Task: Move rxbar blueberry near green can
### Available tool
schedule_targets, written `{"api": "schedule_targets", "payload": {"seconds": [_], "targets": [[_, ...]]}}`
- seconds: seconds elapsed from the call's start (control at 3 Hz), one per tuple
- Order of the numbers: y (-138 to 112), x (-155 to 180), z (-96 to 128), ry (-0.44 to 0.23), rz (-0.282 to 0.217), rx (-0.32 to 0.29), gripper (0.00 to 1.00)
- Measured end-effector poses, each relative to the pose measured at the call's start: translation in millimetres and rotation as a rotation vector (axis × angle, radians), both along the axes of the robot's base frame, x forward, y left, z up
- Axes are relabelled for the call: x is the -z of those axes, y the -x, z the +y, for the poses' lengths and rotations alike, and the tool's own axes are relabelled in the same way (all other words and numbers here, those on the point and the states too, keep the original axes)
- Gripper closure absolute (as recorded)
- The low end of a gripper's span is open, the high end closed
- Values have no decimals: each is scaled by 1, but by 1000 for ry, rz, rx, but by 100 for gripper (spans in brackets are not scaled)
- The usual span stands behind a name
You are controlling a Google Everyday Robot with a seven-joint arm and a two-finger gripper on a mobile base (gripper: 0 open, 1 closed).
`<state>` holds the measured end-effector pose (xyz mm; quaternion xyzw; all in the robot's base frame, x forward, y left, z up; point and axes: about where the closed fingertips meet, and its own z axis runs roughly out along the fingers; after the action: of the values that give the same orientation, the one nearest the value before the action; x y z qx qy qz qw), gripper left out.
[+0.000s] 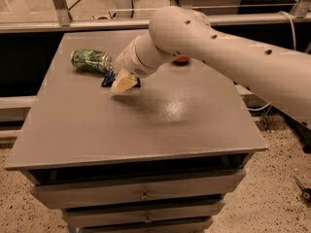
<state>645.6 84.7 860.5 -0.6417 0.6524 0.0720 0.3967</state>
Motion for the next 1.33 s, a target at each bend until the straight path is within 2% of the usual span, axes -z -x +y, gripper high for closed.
{"api": "schedule_targets", "payload": {"seconds": [0.33,0.67,1.0,1.33], "targets": [[5,-10,-4,-16,-10,3,0],[18,-31,-15,-72,-34,7,0],[47,-57,-56,-188,-48,55,0],[90,-74,-79,-264,-68,63,0]]}}
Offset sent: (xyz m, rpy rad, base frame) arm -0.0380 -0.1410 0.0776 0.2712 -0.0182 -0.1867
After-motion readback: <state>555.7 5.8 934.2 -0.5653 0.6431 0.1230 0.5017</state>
